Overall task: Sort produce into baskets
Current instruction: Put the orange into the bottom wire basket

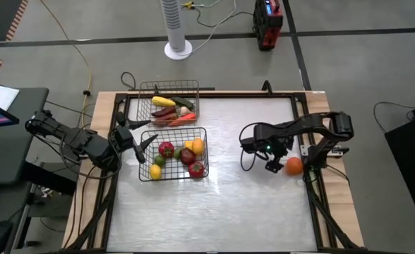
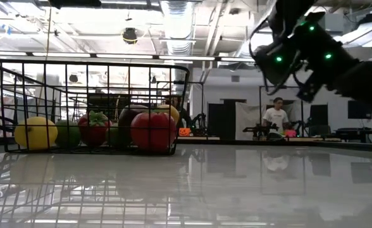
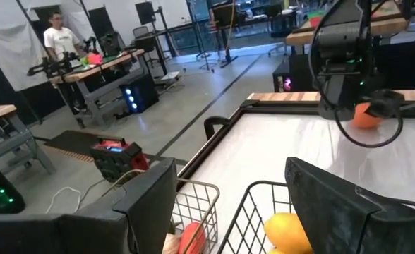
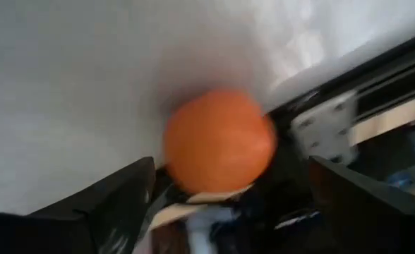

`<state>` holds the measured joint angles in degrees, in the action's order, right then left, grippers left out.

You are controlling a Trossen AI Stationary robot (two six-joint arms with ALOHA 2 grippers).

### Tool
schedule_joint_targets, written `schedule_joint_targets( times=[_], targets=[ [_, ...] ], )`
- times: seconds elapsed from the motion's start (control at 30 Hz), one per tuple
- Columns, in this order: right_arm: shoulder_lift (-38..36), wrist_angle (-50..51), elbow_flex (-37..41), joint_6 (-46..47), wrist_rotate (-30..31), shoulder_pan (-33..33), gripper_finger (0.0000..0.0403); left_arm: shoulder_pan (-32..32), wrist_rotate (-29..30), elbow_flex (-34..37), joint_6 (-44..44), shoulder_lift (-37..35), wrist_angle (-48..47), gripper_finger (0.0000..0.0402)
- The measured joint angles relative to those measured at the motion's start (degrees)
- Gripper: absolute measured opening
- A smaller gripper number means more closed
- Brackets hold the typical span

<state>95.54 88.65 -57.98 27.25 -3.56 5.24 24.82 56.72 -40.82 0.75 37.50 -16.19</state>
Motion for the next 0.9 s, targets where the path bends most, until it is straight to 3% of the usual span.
schedule_joint_targets(
  times=[0.3, 0.47, 0.9],
  targets=[
    [-3.7, 0.0, 5.1, 3.6, -8.9, -1.4, 0.04, 0.0, 0.0, 0.0, -0.5, 0.0, -0.5, 0.0253],
    [-3.1, -0.8, 9.8, 4.2, -9.7, -2.7, 0.0399, 0.0, 0.0, 0.0, -0.5, 0.0, -0.5, 0.0253],
    [2.1, -8.8, 10.5, 2.9, -7.7, -2.4, 0.0396, 0.0, -0.1, 0.0, -1.0, 0.0, -0.7, 0.0253]
  ],
)
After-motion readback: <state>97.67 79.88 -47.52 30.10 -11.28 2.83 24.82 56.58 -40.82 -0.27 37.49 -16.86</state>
